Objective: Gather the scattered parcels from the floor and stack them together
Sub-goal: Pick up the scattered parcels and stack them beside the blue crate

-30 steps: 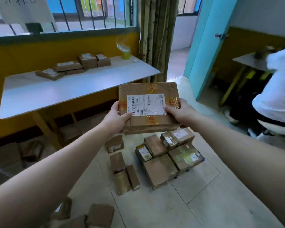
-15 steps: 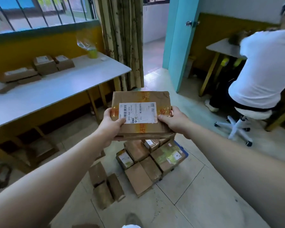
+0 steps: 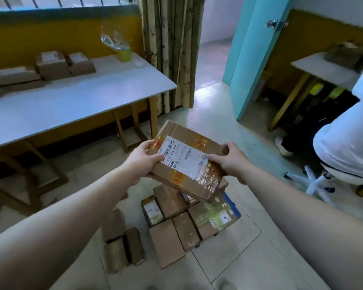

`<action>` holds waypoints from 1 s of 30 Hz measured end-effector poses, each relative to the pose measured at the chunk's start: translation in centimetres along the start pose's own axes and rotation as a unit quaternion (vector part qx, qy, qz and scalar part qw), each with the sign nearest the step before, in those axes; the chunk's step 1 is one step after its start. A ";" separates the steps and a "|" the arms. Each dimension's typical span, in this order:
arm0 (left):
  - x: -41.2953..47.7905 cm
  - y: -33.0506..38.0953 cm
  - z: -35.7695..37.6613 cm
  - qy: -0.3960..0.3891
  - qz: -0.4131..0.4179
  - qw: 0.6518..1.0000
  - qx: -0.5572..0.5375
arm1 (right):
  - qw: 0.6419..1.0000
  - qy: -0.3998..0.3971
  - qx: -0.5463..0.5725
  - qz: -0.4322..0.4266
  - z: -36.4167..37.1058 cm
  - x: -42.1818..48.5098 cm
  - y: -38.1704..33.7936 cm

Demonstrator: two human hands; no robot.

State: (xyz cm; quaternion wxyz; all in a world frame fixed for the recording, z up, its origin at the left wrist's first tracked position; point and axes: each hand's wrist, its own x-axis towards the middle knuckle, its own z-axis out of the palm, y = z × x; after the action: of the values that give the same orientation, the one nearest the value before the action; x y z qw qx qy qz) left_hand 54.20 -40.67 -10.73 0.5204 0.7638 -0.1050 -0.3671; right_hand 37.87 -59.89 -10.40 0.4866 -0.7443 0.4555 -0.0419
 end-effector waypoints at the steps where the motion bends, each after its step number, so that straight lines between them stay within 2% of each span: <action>1: 0.7 -0.4 0.1 0.032 0.002 0.999 -0.021 | 1.000 -0.014 -0.009 -0.006 0.3 1.0 0.0; 6: 3.1 -2.6 2.7 0.209 -0.014 0.964 -0.166 | 0.991 -0.101 -0.074 -0.051 1.5 5.6 0.9; 9: 3.7 -4.0 5.9 0.264 -0.073 0.940 -0.204 | 0.980 -0.176 -0.084 -0.050 1.5 7.8 3.4; 12: 4.6 -6.0 10.4 0.229 -0.111 0.949 -0.184 | 0.962 -0.221 -0.147 -0.070 1.5 9.5 6.7; 17: 6.9 -11.5 14.2 0.170 -0.177 0.961 -0.125 | 0.941 -0.287 -0.177 -0.015 3.1 12.0 13.5; 22: 8.8 -20.3 17.1 0.166 -0.244 0.953 -0.073 | 0.934 -0.292 -0.203 0.024 7.7 13.6 20.8; 30: 12.2 -36.1 19.9 0.138 -0.281 0.949 -0.034 | 0.916 -0.316 -0.234 0.076 17.4 15.7 34.0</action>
State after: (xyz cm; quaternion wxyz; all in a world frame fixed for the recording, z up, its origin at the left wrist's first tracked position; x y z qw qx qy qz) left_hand 41.54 -45.88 -51.46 0.4318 0.7872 0.1993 -0.3926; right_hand 34.10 -63.06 -51.43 0.4188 -0.7742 0.3300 0.3410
